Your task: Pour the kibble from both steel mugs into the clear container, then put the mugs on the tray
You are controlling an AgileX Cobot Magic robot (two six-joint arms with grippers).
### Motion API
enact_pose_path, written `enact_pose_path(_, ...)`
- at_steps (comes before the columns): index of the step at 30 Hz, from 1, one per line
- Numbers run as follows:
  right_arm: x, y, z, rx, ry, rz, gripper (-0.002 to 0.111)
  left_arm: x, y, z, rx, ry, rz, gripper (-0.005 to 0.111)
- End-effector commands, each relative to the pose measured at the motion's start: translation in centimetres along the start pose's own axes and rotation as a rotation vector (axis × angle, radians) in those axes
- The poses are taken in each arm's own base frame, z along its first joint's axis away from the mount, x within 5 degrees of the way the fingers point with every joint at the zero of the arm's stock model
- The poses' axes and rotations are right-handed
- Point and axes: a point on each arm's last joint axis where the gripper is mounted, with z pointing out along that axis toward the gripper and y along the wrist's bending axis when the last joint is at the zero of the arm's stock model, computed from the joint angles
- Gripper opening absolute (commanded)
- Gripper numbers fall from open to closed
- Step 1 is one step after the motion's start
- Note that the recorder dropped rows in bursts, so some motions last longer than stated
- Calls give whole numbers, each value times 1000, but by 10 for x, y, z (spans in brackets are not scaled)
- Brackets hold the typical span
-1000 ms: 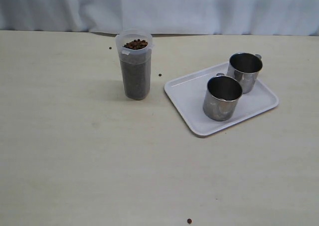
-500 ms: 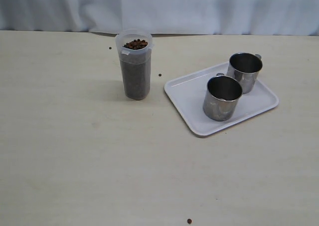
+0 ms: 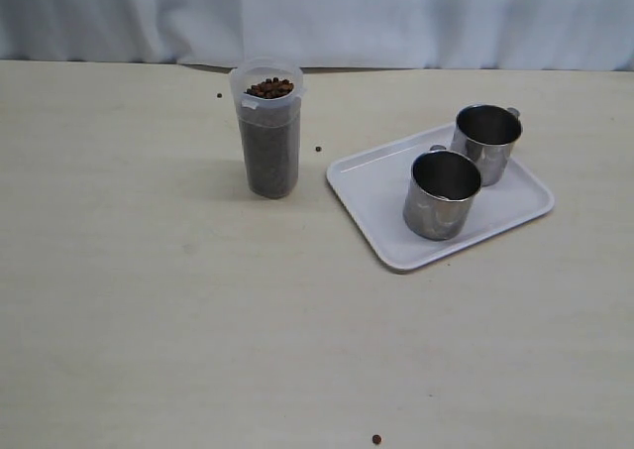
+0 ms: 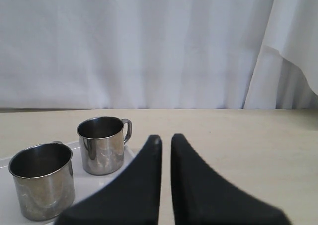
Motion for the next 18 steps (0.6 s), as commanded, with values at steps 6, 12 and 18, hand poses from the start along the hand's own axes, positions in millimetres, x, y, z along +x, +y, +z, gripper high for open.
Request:
enact_pose_path(6,1,0,0,8,-1,3,5,35,12,-5,-107,297,132,0)
enact_pose_path(12,1,0,0,8,-1,3,5,37,13,-6,-123,325,124,0)
enact_pose_path(18,1,0,0,8,-1,3,5,29,11,-4,-101,234,174,0)
